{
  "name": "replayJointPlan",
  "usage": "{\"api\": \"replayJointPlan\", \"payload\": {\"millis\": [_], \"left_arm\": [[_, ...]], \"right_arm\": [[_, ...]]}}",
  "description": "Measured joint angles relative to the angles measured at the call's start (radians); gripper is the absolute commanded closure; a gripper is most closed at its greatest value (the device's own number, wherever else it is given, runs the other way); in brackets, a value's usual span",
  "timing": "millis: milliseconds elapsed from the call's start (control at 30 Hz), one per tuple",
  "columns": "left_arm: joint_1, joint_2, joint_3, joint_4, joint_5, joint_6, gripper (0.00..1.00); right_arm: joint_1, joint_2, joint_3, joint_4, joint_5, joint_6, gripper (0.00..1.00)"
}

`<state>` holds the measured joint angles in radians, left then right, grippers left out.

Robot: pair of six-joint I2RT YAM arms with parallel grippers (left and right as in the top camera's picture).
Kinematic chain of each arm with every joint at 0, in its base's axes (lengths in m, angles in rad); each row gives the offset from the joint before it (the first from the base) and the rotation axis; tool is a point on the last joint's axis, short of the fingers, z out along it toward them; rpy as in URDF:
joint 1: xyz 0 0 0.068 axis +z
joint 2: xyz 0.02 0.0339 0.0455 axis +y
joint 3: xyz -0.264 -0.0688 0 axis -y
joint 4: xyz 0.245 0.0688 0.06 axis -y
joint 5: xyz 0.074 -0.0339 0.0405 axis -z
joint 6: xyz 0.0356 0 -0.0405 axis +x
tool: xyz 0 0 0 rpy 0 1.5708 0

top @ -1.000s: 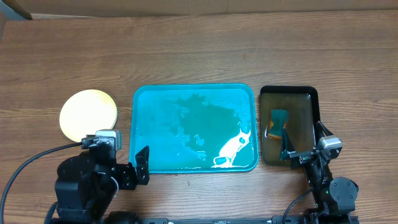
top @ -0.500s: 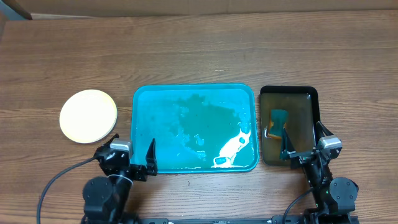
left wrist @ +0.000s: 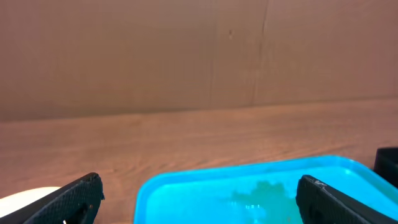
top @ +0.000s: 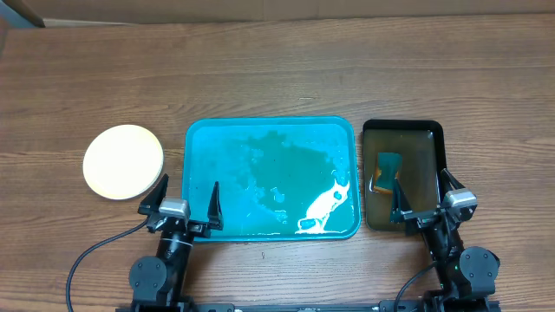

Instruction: Clean dirty plates on tray and stack at the side

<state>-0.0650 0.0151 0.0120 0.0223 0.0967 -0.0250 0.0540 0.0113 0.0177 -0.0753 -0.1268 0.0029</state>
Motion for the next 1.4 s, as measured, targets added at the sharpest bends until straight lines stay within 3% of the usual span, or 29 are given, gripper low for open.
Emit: {"api": "replayJointPlan", "payload": {"millis": [100,1400], "left_arm": [[0.0,-0.002,-0.004,-0.088,0.0,0.003,0.0],[0.0,-0.002,-0.004,-0.09,-0.003,0.003,0.0]], "right_arm": [[0.0,0.0,0.0,0.0,0.0,0.0,0.0],[0.0,0.0,0.0,0.0,0.0,0.0,0.0]]}}
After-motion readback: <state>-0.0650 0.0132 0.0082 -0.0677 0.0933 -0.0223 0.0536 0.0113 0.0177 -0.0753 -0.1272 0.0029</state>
